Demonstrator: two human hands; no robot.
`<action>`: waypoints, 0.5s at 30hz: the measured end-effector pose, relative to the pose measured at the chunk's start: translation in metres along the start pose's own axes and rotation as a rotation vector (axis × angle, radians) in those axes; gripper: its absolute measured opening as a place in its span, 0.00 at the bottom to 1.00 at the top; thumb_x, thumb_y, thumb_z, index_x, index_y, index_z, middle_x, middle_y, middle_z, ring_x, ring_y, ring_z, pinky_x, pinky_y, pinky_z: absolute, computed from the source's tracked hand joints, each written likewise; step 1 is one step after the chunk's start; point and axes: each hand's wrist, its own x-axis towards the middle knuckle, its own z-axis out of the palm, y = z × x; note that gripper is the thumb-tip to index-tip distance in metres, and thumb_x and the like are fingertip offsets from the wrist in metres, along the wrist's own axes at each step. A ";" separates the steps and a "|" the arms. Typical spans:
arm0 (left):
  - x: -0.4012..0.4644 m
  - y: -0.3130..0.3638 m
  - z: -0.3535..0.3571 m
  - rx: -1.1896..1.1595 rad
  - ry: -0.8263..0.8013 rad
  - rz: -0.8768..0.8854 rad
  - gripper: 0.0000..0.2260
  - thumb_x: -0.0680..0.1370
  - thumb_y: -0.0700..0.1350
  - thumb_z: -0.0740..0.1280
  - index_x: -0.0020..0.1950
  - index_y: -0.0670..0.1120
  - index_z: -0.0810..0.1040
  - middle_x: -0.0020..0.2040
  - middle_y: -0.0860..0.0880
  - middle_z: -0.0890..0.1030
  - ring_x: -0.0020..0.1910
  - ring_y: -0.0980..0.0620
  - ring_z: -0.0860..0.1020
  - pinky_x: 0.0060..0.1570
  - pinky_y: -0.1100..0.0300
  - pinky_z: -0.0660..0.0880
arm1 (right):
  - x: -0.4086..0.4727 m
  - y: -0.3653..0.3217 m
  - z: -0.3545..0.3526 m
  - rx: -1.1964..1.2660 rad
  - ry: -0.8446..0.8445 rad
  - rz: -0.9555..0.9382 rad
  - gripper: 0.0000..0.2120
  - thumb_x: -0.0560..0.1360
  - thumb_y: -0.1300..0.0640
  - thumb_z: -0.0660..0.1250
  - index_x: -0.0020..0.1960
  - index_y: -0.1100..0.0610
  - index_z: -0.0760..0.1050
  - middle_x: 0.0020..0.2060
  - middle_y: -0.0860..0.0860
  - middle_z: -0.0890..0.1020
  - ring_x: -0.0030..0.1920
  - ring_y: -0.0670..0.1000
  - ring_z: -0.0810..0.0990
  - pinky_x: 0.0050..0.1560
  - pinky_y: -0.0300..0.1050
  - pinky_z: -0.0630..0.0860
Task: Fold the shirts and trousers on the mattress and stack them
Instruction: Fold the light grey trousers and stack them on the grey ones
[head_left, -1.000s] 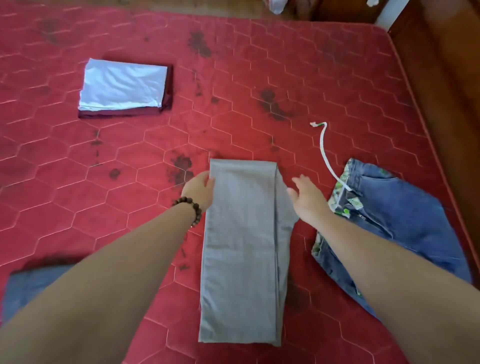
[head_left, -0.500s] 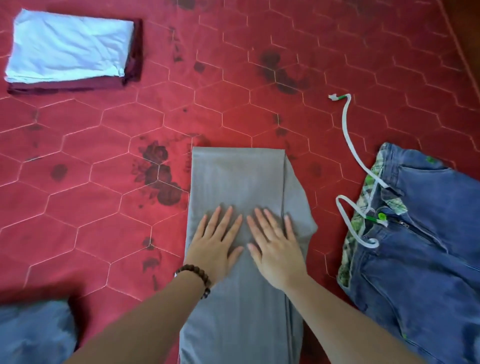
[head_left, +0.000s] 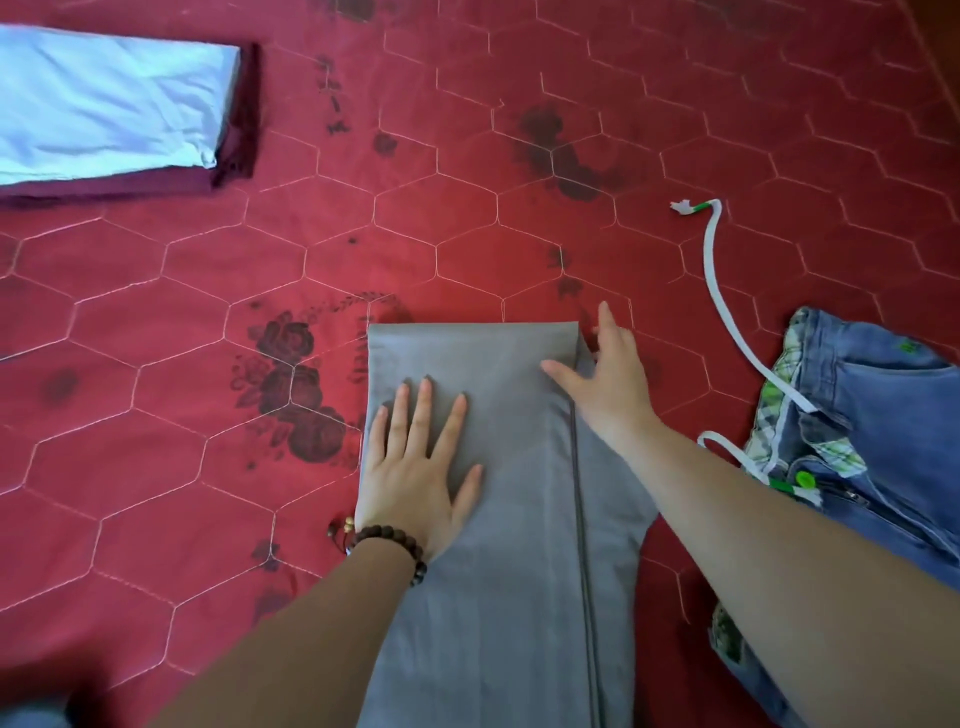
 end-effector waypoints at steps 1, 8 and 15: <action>0.000 0.000 0.000 -0.008 0.006 -0.001 0.31 0.78 0.63 0.49 0.79 0.52 0.49 0.79 0.43 0.49 0.78 0.44 0.43 0.75 0.44 0.48 | 0.007 -0.007 0.001 0.089 -0.003 0.084 0.44 0.70 0.47 0.74 0.77 0.56 0.54 0.68 0.55 0.69 0.67 0.53 0.70 0.66 0.47 0.69; 0.000 0.000 0.000 -0.049 0.044 -0.014 0.31 0.77 0.60 0.51 0.79 0.51 0.53 0.79 0.42 0.52 0.78 0.44 0.46 0.75 0.44 0.50 | 0.024 -0.020 -0.001 0.096 -0.030 -0.154 0.08 0.72 0.57 0.73 0.44 0.58 0.74 0.38 0.52 0.78 0.40 0.50 0.75 0.41 0.45 0.70; 0.001 0.001 0.002 -0.041 0.040 -0.031 0.31 0.77 0.59 0.51 0.79 0.50 0.54 0.79 0.42 0.51 0.78 0.44 0.46 0.75 0.45 0.48 | -0.016 -0.023 0.023 -0.528 0.346 -0.481 0.21 0.80 0.53 0.58 0.71 0.60 0.67 0.70 0.58 0.69 0.73 0.58 0.63 0.74 0.59 0.55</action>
